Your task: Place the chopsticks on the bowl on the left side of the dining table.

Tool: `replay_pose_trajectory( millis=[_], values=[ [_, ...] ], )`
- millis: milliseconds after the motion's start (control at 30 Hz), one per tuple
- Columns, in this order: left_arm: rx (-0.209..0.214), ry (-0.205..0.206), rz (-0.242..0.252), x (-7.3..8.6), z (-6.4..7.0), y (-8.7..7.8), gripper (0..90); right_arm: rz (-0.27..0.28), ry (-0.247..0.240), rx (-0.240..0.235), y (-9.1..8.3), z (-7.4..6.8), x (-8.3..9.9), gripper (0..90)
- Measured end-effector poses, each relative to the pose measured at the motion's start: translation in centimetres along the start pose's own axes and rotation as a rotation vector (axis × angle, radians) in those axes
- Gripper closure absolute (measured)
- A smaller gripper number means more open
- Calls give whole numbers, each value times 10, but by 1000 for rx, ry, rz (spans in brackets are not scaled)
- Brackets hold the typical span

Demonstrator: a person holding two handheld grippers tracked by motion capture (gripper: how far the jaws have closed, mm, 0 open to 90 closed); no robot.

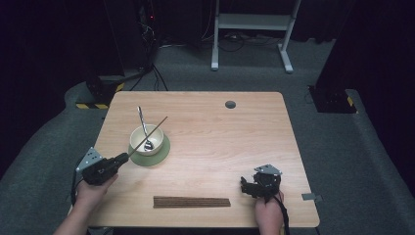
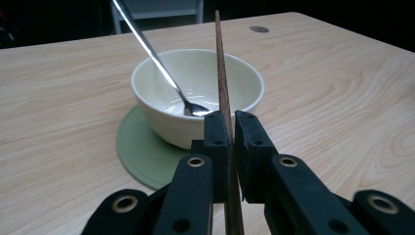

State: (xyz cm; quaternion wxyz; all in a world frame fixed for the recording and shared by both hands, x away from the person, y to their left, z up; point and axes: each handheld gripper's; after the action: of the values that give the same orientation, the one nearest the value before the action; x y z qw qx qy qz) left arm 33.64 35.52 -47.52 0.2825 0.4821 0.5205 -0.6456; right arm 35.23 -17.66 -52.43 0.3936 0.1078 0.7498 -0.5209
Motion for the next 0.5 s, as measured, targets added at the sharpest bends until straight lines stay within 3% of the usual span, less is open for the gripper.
replay_pose_trajectory(
  millis=[500],
  values=[
    [-51,-14,-15,1,-4,8,839,-1,-5,-1,0,0,0,99]
  ],
)
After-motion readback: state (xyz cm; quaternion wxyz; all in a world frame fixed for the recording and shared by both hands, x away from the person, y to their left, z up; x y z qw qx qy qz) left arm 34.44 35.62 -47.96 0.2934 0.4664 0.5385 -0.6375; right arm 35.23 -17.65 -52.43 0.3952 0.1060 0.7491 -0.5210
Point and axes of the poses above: each handheld gripper's, and its own axes: y roughly forward along the jaws, x roughly out of its underside, z roughly to its right, and after that the axes turned 13 degrees about -x, right-handed
